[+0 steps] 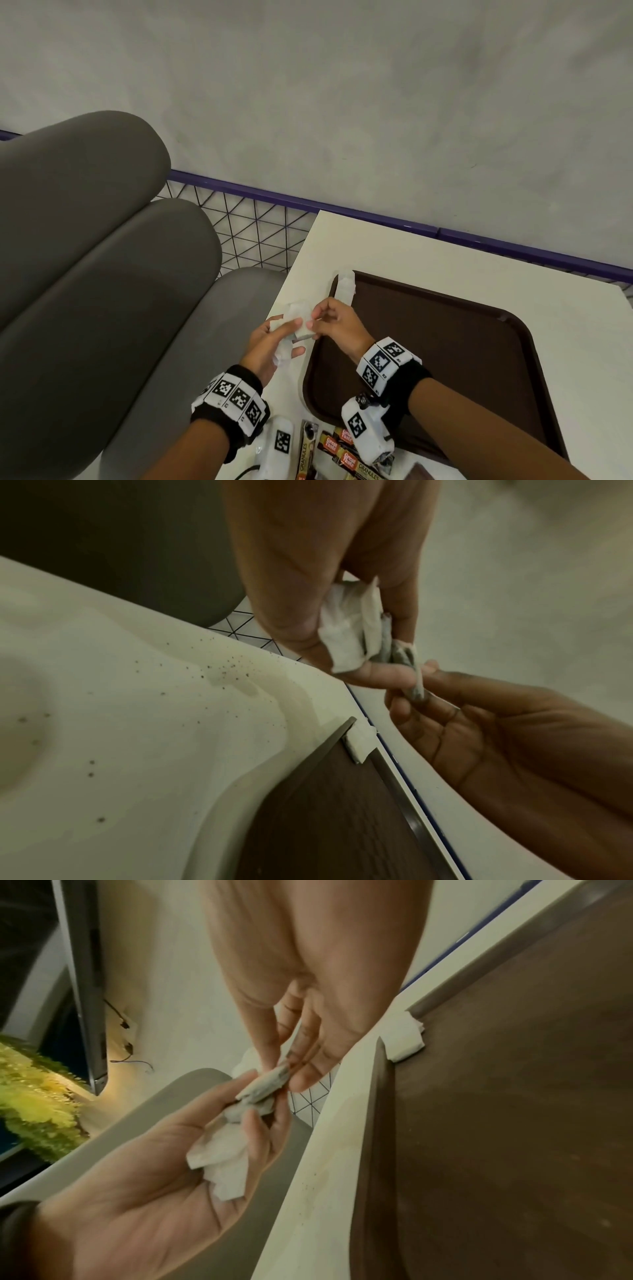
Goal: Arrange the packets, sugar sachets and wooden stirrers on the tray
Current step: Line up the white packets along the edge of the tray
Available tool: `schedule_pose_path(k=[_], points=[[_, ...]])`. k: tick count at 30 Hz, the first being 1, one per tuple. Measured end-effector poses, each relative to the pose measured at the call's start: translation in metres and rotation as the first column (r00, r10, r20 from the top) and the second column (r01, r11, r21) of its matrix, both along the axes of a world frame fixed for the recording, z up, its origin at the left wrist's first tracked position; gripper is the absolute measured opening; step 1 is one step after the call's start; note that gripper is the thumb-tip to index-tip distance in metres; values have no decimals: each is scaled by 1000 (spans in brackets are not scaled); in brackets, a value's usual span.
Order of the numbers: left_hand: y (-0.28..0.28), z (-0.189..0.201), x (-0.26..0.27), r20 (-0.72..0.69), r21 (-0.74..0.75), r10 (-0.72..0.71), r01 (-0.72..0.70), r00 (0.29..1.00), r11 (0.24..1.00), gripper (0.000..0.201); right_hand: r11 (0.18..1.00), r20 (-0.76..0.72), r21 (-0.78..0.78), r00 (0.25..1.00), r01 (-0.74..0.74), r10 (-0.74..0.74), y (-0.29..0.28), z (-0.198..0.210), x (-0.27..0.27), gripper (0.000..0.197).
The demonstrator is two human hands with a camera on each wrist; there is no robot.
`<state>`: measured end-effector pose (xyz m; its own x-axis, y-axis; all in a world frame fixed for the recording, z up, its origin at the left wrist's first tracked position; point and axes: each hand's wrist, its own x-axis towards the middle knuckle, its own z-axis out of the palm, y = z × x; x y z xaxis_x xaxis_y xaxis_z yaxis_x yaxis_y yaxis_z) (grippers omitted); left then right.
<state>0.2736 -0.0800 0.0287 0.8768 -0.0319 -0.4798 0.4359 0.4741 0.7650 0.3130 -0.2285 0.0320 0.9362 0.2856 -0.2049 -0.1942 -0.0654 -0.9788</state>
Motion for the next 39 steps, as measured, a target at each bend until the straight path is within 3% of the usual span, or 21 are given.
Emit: schedule_pose_path(k=[2,5,8,14,24,39], points=[[0,0,-1,-5,-33,-16,16,1000,999,31,1000,10,3,1000,28,-28,1,-2,-3,23],[-1,1,0,-8,-82,-22,21,1000,996,18,993,10,11,993,116,-116,-1,-6,-5,22],[0,0,2,-14,-58,-15,14,1000,998,14,970,8,7,970,244,-244,-11,-13,-1,21],[4,-10,9,-43,-73,56,-59,997,996,21,865,72,-155,879,477,-472,-35,-36,22,16],[9,-13,14,-78,-57,21,-25,997,998,22,798,193,-389,887,461,-419,-29,-54,44,21],[3,-1,-5,-62,-44,18,-21,998,999,9,728,212,-538,904,425,-372,-28,-45,29,23]])
